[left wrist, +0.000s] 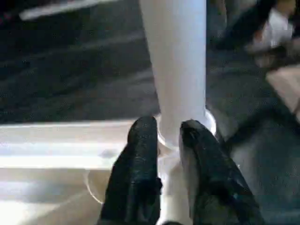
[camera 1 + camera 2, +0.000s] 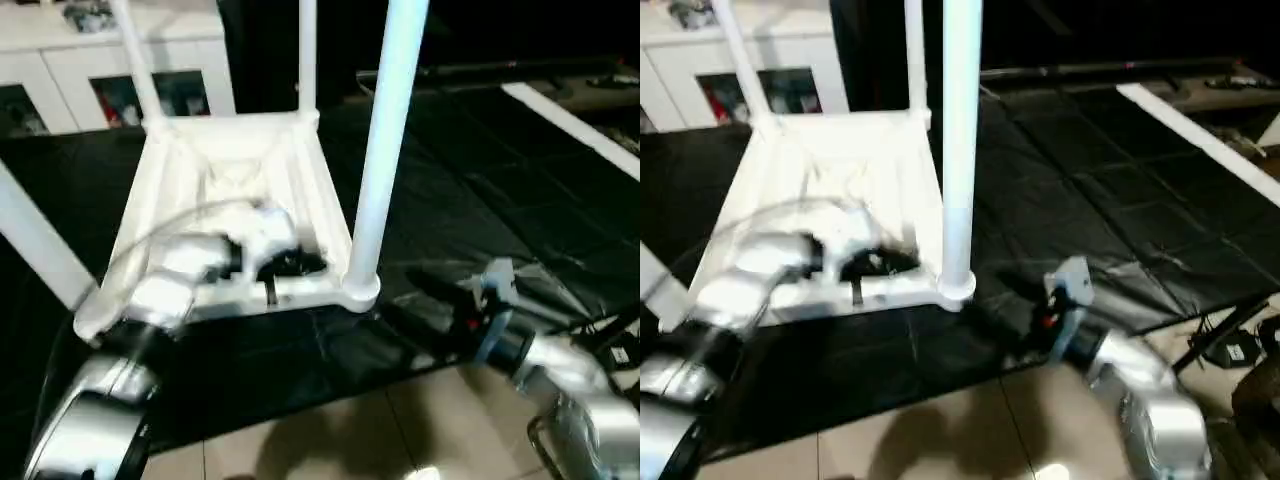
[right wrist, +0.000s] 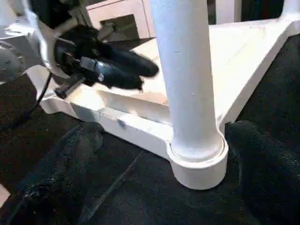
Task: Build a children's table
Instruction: Rotate leg to tighten, then flip table
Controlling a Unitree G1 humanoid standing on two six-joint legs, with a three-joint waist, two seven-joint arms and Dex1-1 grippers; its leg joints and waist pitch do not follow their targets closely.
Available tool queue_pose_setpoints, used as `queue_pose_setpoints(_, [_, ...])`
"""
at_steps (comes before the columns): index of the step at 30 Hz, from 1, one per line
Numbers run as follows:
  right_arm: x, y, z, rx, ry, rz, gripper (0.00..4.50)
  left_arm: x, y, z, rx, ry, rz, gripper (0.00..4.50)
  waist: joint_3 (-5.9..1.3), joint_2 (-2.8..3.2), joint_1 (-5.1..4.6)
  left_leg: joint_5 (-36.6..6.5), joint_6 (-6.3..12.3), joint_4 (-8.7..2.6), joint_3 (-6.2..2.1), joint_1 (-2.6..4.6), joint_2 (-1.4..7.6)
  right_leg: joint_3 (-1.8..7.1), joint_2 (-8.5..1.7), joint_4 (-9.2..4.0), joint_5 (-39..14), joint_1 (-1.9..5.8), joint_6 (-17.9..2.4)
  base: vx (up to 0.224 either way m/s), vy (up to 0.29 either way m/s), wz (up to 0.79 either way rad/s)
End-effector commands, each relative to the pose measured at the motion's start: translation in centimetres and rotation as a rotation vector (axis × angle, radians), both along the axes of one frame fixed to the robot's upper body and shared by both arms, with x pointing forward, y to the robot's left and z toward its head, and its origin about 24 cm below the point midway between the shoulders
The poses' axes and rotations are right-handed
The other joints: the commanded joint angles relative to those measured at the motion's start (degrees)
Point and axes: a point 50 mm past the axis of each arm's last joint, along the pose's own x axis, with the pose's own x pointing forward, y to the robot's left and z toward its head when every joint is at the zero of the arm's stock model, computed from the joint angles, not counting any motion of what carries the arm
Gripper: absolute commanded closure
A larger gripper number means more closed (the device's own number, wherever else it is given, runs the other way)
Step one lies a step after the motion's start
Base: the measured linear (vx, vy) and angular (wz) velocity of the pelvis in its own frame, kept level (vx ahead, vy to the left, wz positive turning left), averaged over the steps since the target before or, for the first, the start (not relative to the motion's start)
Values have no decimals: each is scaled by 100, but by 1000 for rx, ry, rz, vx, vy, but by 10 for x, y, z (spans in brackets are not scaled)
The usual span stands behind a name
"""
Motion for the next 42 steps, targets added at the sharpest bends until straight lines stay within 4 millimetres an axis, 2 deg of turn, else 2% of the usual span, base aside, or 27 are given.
queue_pose_setpoints(1, [-2,1,3,-6,-10,-26,0,-2,3,3,-39,3,25,324,-355,-18,6,-1536,84,-395,13,8,111,232,-235,-351,-1725,273,-1041,0,0,0])
queue_pose_setpoints(8, [-13,25,1,-48,-44,-212,0,-44,21,-5,-323,-4,533,258,-332,-75,-55,-1315,123,-392,42,-56,107,283,-162,-366,-1701,252,-844,0,0,0])
queue_pose_setpoints(9, [-14,25,-1,-58,-36,-222,0,-50,21,-8,-338,9,586,247,-325,-59,-54,-1185,514,-471,-146,-303,40,73,-254,-314,-1710,440,-779,-14,-5,24])
queue_pose_setpoints(10, [-15,24,-4,-69,-29,-229,0,-54,22,-11,-346,17,633,247,-324,-52,-27,-1205,662,-432,-156,-239,26,36,-275,-387,-1815,381,-783,-14,-5,24])
queue_pose_setpoints(11, [-16,23,-6,-84,-27,-236,0,-61,22,-16,-342,4,684,233,-315,-46,-79,-1057,927,-402,-317,-353,-3,-136,-259,-357,-1652,446,-887,-6,-24,44])
queue_pose_setpoints(12, [-16,23,-6,-84,-27,-237,0,-61,22,-16,-341,2,687,224,-299,78,-96,-1242,874,-401,-492,-338,72,-263,-137,-311,-1468,435,-967,8,-44,49])
queue_pose_setpoints(13, [-16,22,-7,-86,-25,-243,0,-63,22,-18,-332,-10,701,224,-303,111,-139,-1469,856,-452,-658,-299,180,-311,-34,-230,-1314,419,-1047,8,-44,49])
queue_pose_setpoints(14, [-17,23,-7,-88,-25,-243,0,-67,22,-20,-315,-13,736,206,-269,193,-212,-1863,985,-577,-963,-223,330,-345,118,-4,-1088,380,-1282,23,-72,55])
queue_pose_setpoints(15, [-17,23,-7,-93,-29,-236,0,-69,22,-23,-318,7,758,198,-238,230,-302,-2182,1227,-693,-1311,-82,463,-313,240,304,-1255,263,-1560,19,-110,61])
queue_pose_setpoints(16, [-19,22,-6,-99,-48,-230,0,-75,21,-26,-334,32,797,191,-225,200,-334,-2156,1387,-683,-1397,-46,444,-239,238,364,-1356,228,-1658,19,-110,61])
queue_pose_setpoints(17, [-19,22,-6,-98,-55,-231,0,-76,21,-26,-337,34,808,184,-156,129,-306,-2253,1416,-730,-1371,-209,233,-121,162,351,-1415,300,-1840,5,-142,70])
queue_pose_setpoints(18, [-20,18,-4,-78,-65,-245,0,-79,21,-28,-333,45,817,174,-136,-7,-301,-2301,1033,-381,-884,-136,179,213,-124,-101,-1703,178,-1853,21,-167,58])
queue_pose_setpoints(19, [-20,18,-4,-78,-65,-245,0,-79,21,-28,-333,45,817,164,-135,-210,-193,-1878,791,26,-523,-179,-222,346,-417,-500,-2517,231,-1412,21,-167,58])
queue_pose_setpoints(20, [-20,14,-3,-52,-56,-240,0,-83,20,-28,-341,57,826,156,-50,-249,35,-937,347,449,-335,45,-223,483,-774,-865,-4974,70,-435,-57,-148,19])
queue_pose_setpoints(21, [-20,12,-3,-43,-54,-236,0,-84,20,-27,-348,58,831,149,-98,-352,153,-581,361,549,-307,-231,-145,739,-980,-880,-6084,326,273,-30,-71,-8])
queue_pose_setpoints(22, [-21,9,-3,-32,-46,-233,0,-85,21,-26,-375,65,844,136,-150,-355,254,-654,465,512,-369,-365,-72,919,-1092,-749,-5803,476,352,-30,-71,-8])
queue_pose_setpoints(23, [-21,7,-3,-24,-38,-225,0,-86,22,-25,-391,60,861,130,-204,-371,387,-787,669,525,-413,-401,-53,1092,-1121,-626,-4885,513,229,0,0,0])
queue_pose_setpoints(24, [-23,5,-3,-19,-35,-212,0,-88,25,-22,-410,39,862,130,-205,-321,431,-699,855,466,-488,-376,1,1091,-1121,-561,-3715,541,-424,0,0,0])
queue_pose_setpoints(25, [-24,4,-3,-21,-30,-186,0,-91,27,-22,-400,26,861,122,-196,-281,427,-519,871,300,-474,-312,37,923,-933,-500,-3158,513,-789,0,0,0])
queue_pose_setpoints(26, [-29,2,-3,-23,-26,-127,0,-98,32,-24,-396,29,860,113,-169,-222,327,-370,1045,-46,-346,-109,77,574,-391,-332,-2183,327,-1170,0,0,0])
queue_pose_setpoints(27, [-29,2,-3,-23,-26,-127,0,-98,32,-24,-396,29,860,102,-238,-85,241,-592,1206,-153,-340,119,185,387,-121,-149,-1599,207,-1317,-1,56,18])
queue_pose_setpoints(28, [-31,2,-3,-22,-29,-100,0,-102,36,-26,-382,28,866,94,-229,-51,188,-867,1195,-174,-345,169,242,370,-70,-136,-1434,171,-1335,-1,56,18])
queue_pose_setpoints(30, [-34,3,-1,17,-16,-51,0,-107,41,-28,-384,39,881,81,-207,-65,140,-1815,540,-300,-282,158,313,414,-137,-193,-1183,250,-1141,6,80,15])
queue_pose_setpoints(33, [-39,8,0,32,29,62,0,-114,53,-31,-424,39,964,48,-181,-103,107,-2295,102,-360,-249,89,203,453,-231,-273,-1708,340,-858,-5,69,6])
queue_pose_setpoints(38, [-24,16,0,11,-10,70,0,-124,66,-30,-487,6,1047,19,-176,-148,-2,-2313,35,-352,-261,24,156,503,-289,-358,-2338,312,-589,-2,11,0])
queue_pose_setpoints(40, [-11,20,-3,-22,-32,25,0,-127,72,-28,-506,-18,1082,4,-168,-103,-91,-2382,-25,-347,-269,-9,126,509,-295,-379,-2583,301,-584,0,0,0])
queue_pose_setpoints(42, [3,20,-5,-53,-58,-39,0,-128,78,-26,-511,-60,1126,1,-169,-113,-126,-2417,-24,-310,-233,41,106,522,-288,-447,-2878,237,-530,0,0,0])
